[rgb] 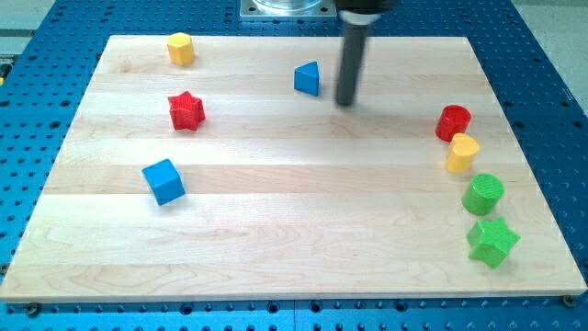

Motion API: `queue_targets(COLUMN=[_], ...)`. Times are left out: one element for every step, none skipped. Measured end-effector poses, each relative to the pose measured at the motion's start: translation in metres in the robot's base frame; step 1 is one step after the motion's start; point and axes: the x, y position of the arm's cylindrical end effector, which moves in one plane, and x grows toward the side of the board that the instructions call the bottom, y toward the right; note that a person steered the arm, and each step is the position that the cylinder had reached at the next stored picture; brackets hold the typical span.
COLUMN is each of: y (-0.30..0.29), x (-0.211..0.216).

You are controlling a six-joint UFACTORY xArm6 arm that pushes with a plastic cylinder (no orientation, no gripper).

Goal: Move the blue triangle above the red circle

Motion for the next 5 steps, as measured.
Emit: queue_targets(y=[-0.072,-0.030,-0.004,0.008,-0.018], x=[-0.013,-0.037,-0.038,-0.052,-0.069])
